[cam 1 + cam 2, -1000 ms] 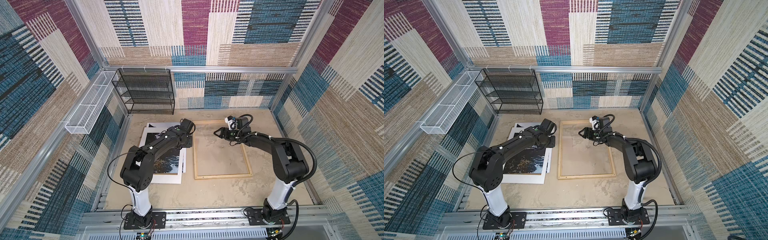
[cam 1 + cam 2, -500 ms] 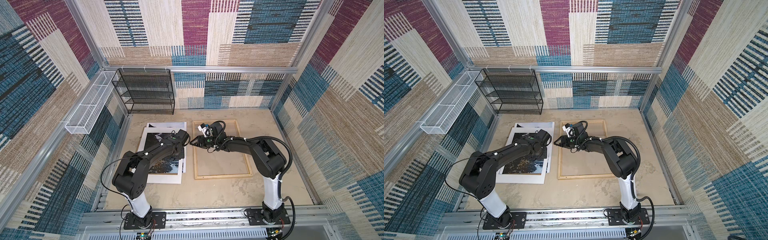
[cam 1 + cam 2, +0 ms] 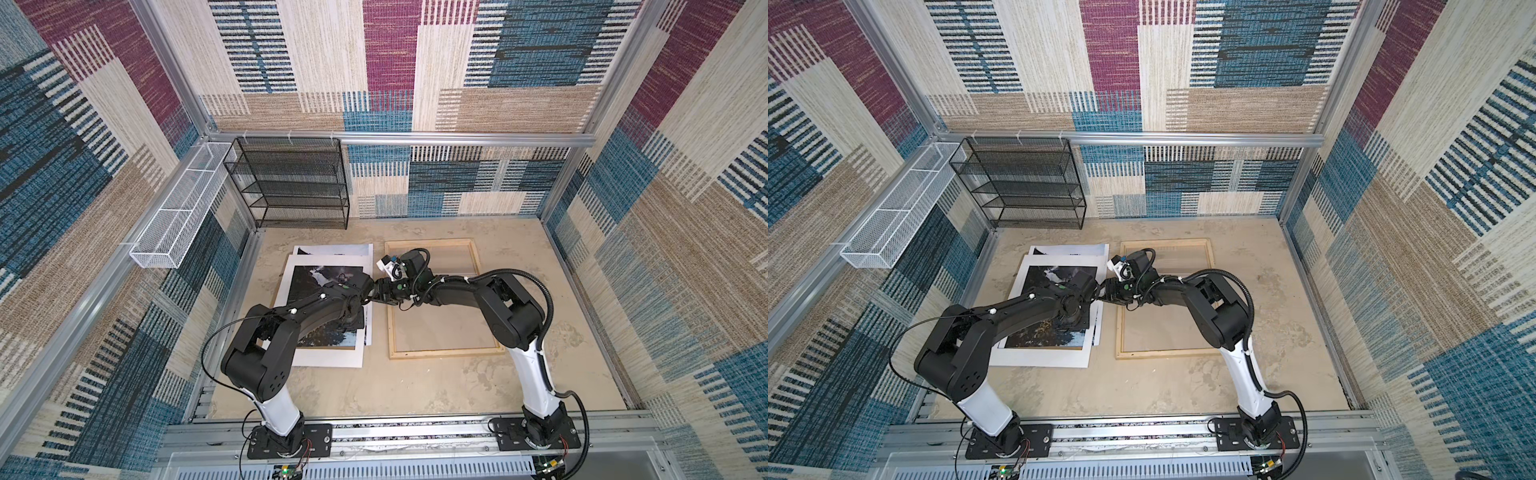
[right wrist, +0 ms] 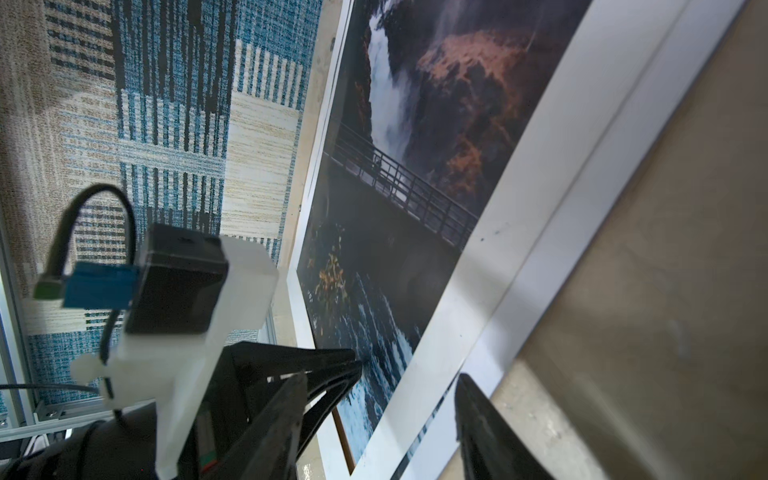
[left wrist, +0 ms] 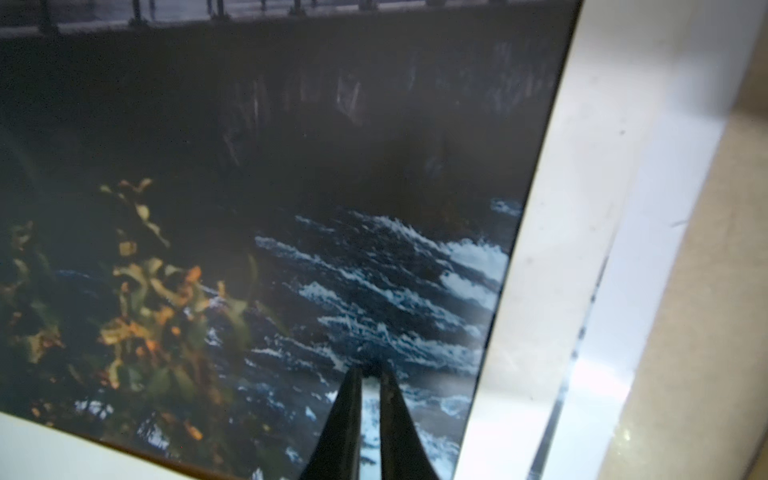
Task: Put the photo into the frame
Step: 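Reach the right gripper over the photo stack beside the left gripper while left gripper lifts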
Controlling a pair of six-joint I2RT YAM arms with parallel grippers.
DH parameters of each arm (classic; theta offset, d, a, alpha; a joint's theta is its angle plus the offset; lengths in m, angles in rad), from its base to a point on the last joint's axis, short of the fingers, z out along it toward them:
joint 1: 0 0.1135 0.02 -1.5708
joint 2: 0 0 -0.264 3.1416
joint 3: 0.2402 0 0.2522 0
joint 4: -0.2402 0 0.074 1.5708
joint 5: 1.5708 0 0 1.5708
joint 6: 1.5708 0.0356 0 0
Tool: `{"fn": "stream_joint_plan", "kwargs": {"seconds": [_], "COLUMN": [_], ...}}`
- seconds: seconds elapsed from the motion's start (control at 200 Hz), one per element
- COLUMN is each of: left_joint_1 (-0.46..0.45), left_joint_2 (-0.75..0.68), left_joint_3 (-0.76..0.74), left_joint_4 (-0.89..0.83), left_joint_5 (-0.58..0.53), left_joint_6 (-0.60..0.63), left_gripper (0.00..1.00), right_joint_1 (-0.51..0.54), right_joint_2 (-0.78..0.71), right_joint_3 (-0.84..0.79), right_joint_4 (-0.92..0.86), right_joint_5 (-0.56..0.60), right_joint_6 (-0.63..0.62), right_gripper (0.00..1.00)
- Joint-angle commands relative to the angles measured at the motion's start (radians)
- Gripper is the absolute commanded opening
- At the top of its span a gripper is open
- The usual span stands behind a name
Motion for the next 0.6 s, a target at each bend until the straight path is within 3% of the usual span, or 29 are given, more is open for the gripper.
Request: {"fn": "stream_joint_plan", "kwargs": {"seconds": [0.0, 0.34, 0.596], "left_joint_1": [0.000, 0.000, 0.000], "left_joint_2": [-0.007, -0.009, -0.032], "left_joint_3": [-0.018, -0.045, -0.067], "left_joint_4": [0.044, 0.090, 0.124], "left_joint_5": [0.037, 0.071, 0.095], "left_joint_6": [-0.023, -0.014, 0.004], "left_gripper": [0.14, 0.14, 0.13], "right_joint_1": [0.004, 0.006, 0.014], "right_joint_2": [0.033, 0.107, 0.040], "right_joint_3": [0.033, 0.147, 0.094], "right_joint_4": [-0.012, -0.194, -0.235], "right_joint_5": [-0.014, 0.072, 0.085], "right_joint_6": [0.014, 0.004, -0.009], "right_gripper": [0.60, 0.67, 0.67]}}
